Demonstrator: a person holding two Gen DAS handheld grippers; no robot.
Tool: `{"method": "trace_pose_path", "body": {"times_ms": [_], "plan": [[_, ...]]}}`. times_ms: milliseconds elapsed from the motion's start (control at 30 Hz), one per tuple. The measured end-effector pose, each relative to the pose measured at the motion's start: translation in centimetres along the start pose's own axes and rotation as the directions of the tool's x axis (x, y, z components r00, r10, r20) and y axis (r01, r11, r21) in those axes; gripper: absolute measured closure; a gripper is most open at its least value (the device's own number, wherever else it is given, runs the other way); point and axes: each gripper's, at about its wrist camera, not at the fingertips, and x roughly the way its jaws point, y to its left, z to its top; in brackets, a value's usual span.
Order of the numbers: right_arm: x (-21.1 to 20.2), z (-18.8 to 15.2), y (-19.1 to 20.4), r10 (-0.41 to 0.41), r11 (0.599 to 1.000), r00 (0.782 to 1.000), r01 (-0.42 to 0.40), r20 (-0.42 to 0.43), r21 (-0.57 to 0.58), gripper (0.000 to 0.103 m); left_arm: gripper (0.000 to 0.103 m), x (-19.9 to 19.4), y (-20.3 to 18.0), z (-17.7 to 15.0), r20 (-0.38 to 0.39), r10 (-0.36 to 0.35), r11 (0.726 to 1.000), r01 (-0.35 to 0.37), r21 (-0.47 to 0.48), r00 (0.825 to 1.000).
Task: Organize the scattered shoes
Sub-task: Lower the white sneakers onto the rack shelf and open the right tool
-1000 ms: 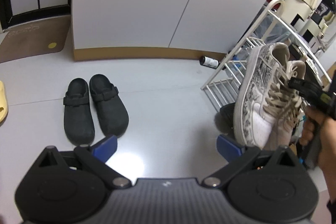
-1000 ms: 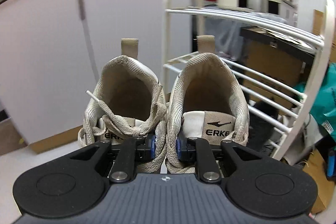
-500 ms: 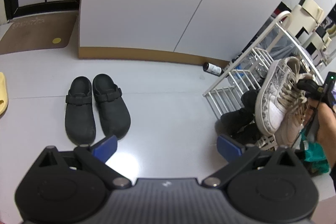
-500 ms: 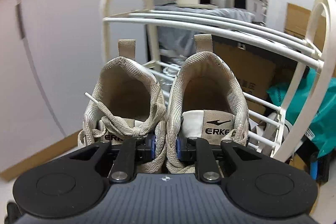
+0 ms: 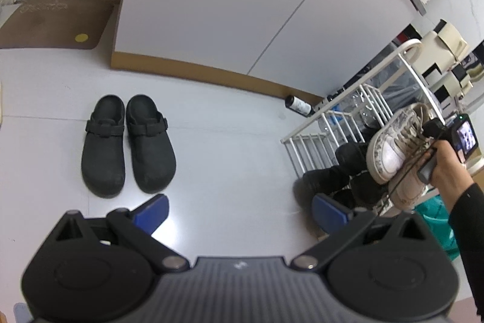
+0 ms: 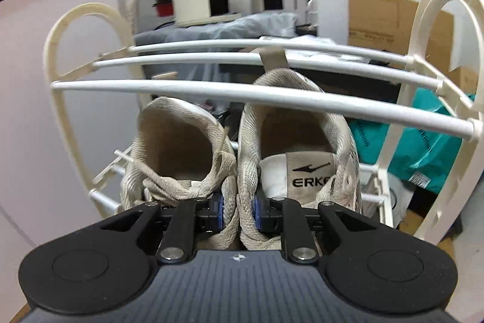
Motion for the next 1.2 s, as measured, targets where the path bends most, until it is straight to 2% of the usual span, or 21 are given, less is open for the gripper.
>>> {"method": "trace_pose_path", "body": {"times_ms": [167,300,400,433,467,533,633,700,767,800,867,1033,1200], "plan": [[1.2,1.2,-0.5,-0.047,0.995,0.999,0.046,0.006,0.092,0.083,0.001,-0.6,0.1,0.0,0.014,-0.022,1.000,0.022,-0.016,1.000],[2.2,2.2,-1.6,-0.083,0.973,0.996,0.075,0.028,0.217,0.083,0.001,-0.7,0.3,0.1,0.022,-0.012,1.000,0.012,0.005,1.000],[2.9,2.5,-1.9,-0.108,0.960,0.994,0.100,0.018,0.263,0.077,0.001,-0.8,0.6,0.3,0.024,0.000,1.000,0.000,-0.006,1.000],[3.2,2.6,-2.0,-0.112,0.956,0.994,0.104,0.014,0.274,0.073,0.001,-0.9,0.7,0.4,0.030,-0.002,1.000,0.002,-0.011,1.000],[3.3,2.7,-2.2,-0.108,0.954,0.994,0.100,0.011,0.282,0.062,0.001,-1.0,0.6,0.4,0.033,-0.004,1.000,0.004,-0.010,0.999],[3.7,3.0,-2.4,-0.090,0.952,0.996,0.084,0.006,0.293,0.049,0.001,-1.3,0.6,0.4,0.041,-0.007,1.000,0.007,-0.006,0.999],[3.8,3.0,-2.2,-0.038,0.960,0.999,0.034,0.010,0.277,0.035,0.001,-1.4,0.6,0.4,0.044,-0.007,1.000,0.008,-0.006,0.999],[3.3,2.7,-1.5,-0.026,0.972,0.998,0.010,0.062,0.234,0.026,0.001,-1.4,0.5,0.3,0.043,-0.008,1.000,0.008,-0.006,0.999],[2.5,2.4,-0.3,-0.026,0.988,0.991,0.005,0.133,0.154,0.007,0.001,-1.5,0.4,0.3,0.042,-0.009,1.000,0.009,-0.001,0.999],[2.1,2.2,0.7,-0.018,0.996,0.985,0.002,0.172,0.091,0.006,0.001,-1.5,0.4,0.2,0.043,-0.011,1.000,0.011,0.001,0.999],[1.7,2.1,1.8,0.010,0.999,0.984,-0.018,0.180,0.041,0.006,0.001,-1.5,0.4,0.2,0.042,-0.008,1.000,0.007,0.005,0.999],[1.1,1.4,2.3,0.010,0.997,0.994,-0.018,0.108,0.074,0.005,0.001,-1.2,0.6,0.2,0.032,0.005,1.000,-0.005,0.000,0.999],[-1.2,1.1,2.4,-0.024,0.999,0.993,0.020,0.112,0.042,0.005,0.001,-0.9,0.5,0.0,0.016,0.016,1.000,-0.017,0.026,1.000]]}}
